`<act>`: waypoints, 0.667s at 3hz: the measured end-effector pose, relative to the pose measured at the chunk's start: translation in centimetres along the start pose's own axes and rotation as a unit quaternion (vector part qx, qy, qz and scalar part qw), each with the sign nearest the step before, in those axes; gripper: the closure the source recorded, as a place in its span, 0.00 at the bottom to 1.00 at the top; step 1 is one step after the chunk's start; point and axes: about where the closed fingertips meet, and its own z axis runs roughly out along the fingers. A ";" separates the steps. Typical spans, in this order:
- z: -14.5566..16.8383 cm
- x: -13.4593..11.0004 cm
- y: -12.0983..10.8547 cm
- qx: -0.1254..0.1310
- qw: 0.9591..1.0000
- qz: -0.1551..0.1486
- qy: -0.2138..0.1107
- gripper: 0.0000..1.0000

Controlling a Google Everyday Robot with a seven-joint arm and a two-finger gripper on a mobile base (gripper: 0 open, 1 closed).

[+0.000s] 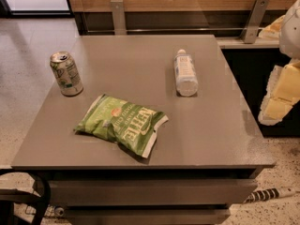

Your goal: Place blue plastic bottle upright

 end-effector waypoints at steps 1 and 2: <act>0.0 0.0 0.0 0.000 1.000 0.000 0.000 0.00; 0.7 -0.4 -2.6 -0.015 0.999 0.035 -0.015 0.00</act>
Offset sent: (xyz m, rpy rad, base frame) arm 0.0948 -0.0105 0.0017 0.1998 0.1273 -0.1780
